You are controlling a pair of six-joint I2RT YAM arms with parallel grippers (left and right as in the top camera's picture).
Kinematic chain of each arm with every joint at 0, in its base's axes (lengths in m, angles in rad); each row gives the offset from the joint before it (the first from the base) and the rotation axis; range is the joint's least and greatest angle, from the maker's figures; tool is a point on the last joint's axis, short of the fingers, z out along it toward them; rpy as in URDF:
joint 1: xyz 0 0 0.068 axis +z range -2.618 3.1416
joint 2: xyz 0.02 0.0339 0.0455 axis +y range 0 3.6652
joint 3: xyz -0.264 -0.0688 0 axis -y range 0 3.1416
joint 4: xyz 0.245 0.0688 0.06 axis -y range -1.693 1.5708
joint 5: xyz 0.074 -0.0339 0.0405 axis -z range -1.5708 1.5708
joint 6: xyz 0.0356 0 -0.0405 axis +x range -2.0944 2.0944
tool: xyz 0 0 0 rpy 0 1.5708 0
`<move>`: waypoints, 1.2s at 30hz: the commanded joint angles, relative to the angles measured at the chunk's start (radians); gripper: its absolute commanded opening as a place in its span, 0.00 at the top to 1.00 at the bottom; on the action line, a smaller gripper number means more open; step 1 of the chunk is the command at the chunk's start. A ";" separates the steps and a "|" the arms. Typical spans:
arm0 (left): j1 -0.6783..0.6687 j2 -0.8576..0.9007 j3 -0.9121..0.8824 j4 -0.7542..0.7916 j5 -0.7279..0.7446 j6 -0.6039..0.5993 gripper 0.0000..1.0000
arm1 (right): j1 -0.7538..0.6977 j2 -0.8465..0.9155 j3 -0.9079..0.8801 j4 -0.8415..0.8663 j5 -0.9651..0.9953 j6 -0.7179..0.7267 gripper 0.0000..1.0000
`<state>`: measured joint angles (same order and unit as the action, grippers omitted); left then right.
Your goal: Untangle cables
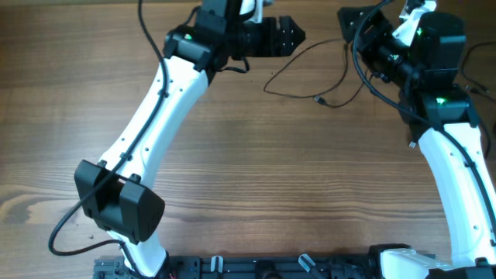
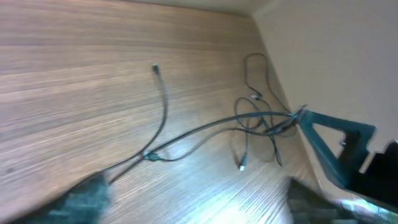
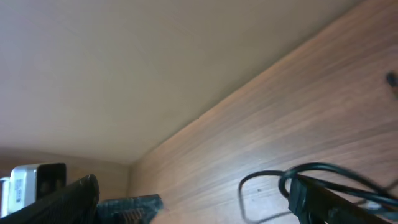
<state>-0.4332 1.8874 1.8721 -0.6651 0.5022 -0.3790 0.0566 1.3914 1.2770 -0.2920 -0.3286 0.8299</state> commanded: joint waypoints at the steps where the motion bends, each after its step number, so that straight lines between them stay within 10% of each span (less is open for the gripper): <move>1: 0.005 0.007 0.004 -0.024 -0.010 0.037 0.00 | 0.001 0.013 0.000 -0.093 0.183 -0.111 0.00; 6: 0.005 0.007 0.004 -0.019 -0.013 0.035 0.00 | 0.003 0.062 -0.032 -0.559 0.315 0.163 0.00; 10: -0.021 0.008 0.004 -0.009 0.008 -0.001 0.00 | -0.018 0.077 -0.032 -0.474 0.439 0.170 0.00; 14: -0.106 0.017 0.004 0.010 -0.183 -0.294 0.00 | -0.107 0.077 -0.031 -0.398 0.435 0.246 0.00; 21: -0.230 0.201 0.004 0.275 -0.231 -0.625 0.00 | -0.301 0.029 -0.031 -0.425 0.103 0.193 0.00; 36: -0.283 0.533 0.004 0.956 -0.291 -0.886 0.00 | -0.318 -0.381 -0.031 -0.452 -0.060 -0.045 0.00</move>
<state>-0.6708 2.3516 1.8690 0.2554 0.2806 -1.1671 -0.2695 1.0424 1.2430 -0.7242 -0.3927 0.8646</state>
